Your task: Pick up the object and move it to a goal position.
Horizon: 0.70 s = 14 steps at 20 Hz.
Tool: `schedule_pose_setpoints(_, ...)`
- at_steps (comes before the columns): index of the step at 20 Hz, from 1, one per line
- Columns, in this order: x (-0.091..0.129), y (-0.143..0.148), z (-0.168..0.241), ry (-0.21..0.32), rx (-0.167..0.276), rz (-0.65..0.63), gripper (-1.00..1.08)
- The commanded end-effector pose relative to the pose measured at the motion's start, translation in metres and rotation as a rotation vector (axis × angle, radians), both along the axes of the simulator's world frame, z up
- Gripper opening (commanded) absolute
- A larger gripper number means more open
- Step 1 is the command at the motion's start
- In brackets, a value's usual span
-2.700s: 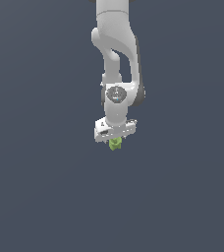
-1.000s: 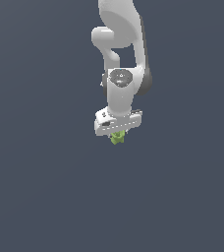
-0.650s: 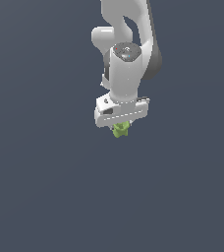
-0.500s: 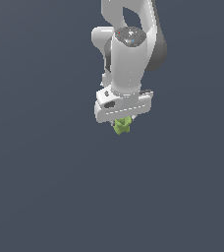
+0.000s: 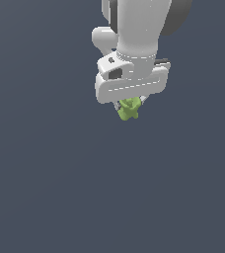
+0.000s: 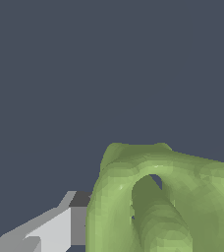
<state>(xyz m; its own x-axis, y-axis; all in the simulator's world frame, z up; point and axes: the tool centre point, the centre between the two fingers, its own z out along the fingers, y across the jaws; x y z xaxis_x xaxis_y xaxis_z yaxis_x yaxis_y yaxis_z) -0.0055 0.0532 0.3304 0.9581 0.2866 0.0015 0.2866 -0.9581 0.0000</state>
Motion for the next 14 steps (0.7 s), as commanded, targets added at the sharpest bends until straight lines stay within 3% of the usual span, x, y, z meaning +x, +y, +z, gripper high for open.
schedule_pose_setpoints(1,0.004,0.003,0.025,0.001,0.0,-0.001,-1.0)
schedule_pose_setpoints(14,0.023,0.015,0.122,0.001,0.0,-0.001,-1.0)
